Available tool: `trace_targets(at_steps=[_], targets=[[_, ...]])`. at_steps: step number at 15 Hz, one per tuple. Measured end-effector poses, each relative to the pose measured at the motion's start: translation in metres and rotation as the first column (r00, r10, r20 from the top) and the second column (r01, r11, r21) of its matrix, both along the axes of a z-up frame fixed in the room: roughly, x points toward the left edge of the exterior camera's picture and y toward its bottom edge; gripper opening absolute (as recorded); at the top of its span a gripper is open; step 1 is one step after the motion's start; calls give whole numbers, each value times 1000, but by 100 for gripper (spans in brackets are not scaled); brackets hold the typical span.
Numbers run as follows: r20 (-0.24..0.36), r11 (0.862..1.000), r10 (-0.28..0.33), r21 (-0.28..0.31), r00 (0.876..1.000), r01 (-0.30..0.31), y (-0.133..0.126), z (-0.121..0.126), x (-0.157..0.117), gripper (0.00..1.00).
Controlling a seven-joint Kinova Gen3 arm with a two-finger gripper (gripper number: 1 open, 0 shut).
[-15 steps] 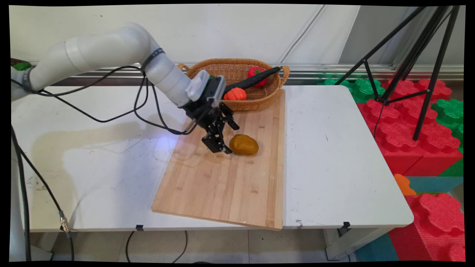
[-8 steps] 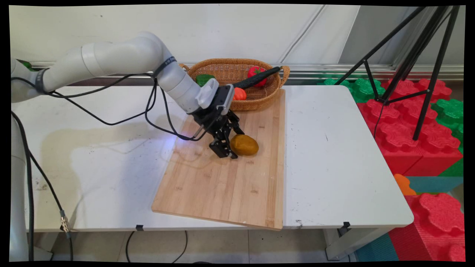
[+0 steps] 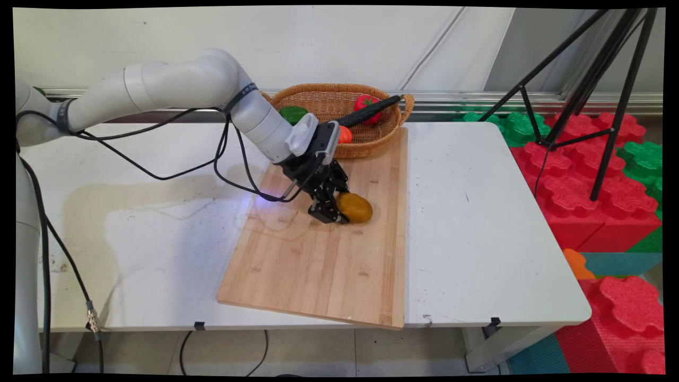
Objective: Place the picked object in the vegetable basket
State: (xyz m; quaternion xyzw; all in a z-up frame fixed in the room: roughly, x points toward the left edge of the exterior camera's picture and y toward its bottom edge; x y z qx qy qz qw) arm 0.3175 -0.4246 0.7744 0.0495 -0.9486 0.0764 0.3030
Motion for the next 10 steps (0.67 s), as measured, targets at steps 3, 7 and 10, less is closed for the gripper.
trace_targets(at_steps=[3, 7, 10], targets=[[-12, 1000, 4, -4, 1000, -4, 1, 5, 1, 0], [-34, 1000, 12, -12, 999, -12, 3, 16, 5, 0], [-65, 999, 27, -22, 998, -28, 6, 32, 13, 0]])
